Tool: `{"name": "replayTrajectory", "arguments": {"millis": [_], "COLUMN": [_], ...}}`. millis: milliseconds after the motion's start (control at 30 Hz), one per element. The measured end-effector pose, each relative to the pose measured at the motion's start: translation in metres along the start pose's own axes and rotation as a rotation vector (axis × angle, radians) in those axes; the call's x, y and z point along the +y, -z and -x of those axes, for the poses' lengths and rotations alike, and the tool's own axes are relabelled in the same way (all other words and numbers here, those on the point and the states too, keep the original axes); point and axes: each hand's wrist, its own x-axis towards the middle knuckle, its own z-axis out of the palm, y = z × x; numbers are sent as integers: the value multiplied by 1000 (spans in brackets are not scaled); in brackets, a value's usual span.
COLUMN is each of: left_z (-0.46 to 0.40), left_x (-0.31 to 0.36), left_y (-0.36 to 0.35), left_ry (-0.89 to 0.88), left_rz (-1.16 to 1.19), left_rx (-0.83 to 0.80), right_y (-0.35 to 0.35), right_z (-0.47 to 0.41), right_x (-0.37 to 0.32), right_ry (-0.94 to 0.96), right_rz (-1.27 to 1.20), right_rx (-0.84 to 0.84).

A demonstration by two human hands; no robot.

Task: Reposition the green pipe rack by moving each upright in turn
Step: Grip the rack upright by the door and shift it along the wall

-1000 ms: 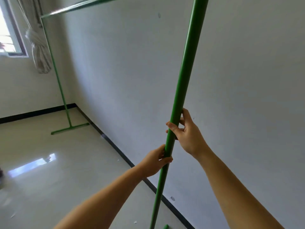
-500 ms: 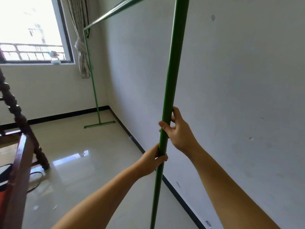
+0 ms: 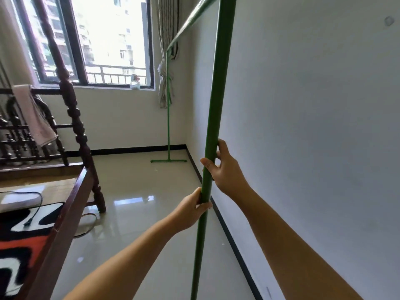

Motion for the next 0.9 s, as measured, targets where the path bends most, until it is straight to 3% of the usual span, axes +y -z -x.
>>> {"name": "replayTrajectory", "arguments": {"millis": [400, 900], "left_z": [-103, -177], "left_x": [-9, -52], "left_y": [5, 50], "left_ry": [178, 119], "left_rz": [-22, -33], "left_rx": [236, 86], "right_y": [-3, -41], "right_z": [-107, -177], "right_x": [56, 90], "right_ry": [23, -11], "right_rz": [-44, 56], "right_rx": [-91, 18]}}
